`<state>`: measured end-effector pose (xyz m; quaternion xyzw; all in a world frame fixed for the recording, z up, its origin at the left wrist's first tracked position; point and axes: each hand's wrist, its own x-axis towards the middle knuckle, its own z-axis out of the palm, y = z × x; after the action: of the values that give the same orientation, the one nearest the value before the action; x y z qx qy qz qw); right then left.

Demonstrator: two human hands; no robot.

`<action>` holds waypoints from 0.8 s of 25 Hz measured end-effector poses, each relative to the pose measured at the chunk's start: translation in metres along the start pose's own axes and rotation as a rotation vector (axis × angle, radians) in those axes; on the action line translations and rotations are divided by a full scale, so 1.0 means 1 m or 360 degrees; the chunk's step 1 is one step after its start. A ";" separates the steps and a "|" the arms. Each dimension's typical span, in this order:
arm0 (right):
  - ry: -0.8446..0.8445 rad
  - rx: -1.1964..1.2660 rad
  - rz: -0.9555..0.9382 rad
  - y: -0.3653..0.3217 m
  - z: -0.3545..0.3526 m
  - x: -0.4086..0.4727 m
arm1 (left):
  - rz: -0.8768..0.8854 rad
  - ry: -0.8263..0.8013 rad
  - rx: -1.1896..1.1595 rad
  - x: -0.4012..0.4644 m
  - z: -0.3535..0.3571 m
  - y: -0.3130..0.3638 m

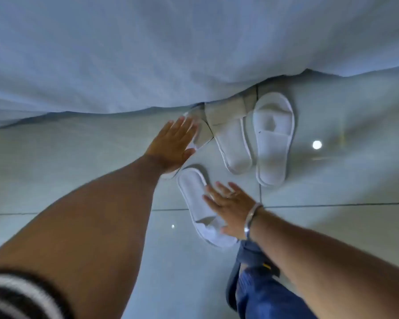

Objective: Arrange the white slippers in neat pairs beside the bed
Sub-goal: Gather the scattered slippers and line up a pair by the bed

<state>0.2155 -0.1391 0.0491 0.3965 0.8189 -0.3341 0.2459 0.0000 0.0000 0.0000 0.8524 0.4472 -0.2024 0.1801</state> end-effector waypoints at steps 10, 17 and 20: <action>0.0363 -0.0078 0.0077 -0.038 0.071 0.074 | 0.0413 0.0453 0.0100 0.046 0.069 -0.031; 0.0482 -0.0045 0.0282 -0.053 0.070 0.077 | 0.0430 0.0410 0.0090 0.044 0.065 -0.029; 0.0424 -0.0044 0.0280 -0.051 0.070 0.076 | 0.0412 0.0416 0.0135 0.043 0.066 -0.031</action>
<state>0.1410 -0.1773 -0.0295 0.5041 0.8109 -0.2446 0.1689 -0.0152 0.0142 -0.0821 0.9287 0.3446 -0.0838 0.1089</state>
